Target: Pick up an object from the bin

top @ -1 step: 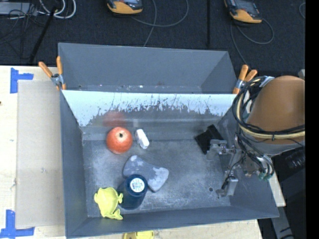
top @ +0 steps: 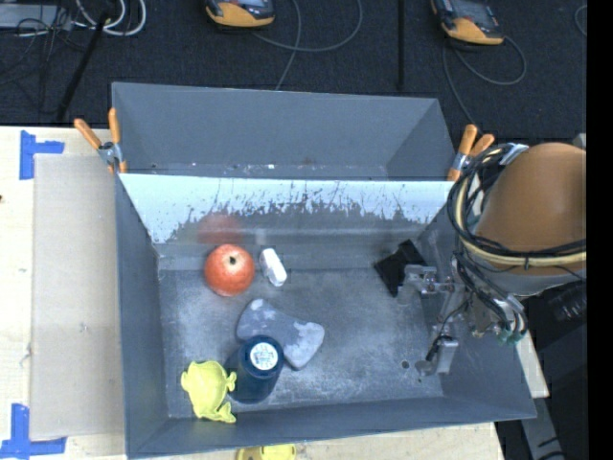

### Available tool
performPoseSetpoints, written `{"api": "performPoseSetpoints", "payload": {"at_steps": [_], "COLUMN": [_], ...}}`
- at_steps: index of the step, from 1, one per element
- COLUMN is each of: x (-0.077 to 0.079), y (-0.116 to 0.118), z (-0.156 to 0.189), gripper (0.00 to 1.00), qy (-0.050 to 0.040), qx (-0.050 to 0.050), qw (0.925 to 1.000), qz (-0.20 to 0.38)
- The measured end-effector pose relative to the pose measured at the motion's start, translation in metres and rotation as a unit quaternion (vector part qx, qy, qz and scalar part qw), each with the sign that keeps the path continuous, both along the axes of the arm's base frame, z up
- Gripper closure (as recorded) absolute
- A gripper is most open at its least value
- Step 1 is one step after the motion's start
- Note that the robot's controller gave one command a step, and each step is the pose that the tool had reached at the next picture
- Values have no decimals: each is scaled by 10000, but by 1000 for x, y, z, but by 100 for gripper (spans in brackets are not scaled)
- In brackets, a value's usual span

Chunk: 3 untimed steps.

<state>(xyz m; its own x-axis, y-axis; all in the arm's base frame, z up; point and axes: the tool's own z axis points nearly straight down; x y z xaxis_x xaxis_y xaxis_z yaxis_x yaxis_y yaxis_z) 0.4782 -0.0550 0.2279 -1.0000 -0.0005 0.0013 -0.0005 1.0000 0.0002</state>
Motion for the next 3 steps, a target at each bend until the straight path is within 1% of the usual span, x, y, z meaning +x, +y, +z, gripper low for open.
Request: {"api": "performPoseSetpoints", "payload": {"at_steps": [1,2,3], "x": [7,3,1], "y": [33,-19,17], "z": [-49,-64,-71], "gripper": [0,0,0], "qy": [-12,-4,4], "qx": [-1,7,1], "qw": [9982,9891,9798], "qz": [604,1472,2002]}}
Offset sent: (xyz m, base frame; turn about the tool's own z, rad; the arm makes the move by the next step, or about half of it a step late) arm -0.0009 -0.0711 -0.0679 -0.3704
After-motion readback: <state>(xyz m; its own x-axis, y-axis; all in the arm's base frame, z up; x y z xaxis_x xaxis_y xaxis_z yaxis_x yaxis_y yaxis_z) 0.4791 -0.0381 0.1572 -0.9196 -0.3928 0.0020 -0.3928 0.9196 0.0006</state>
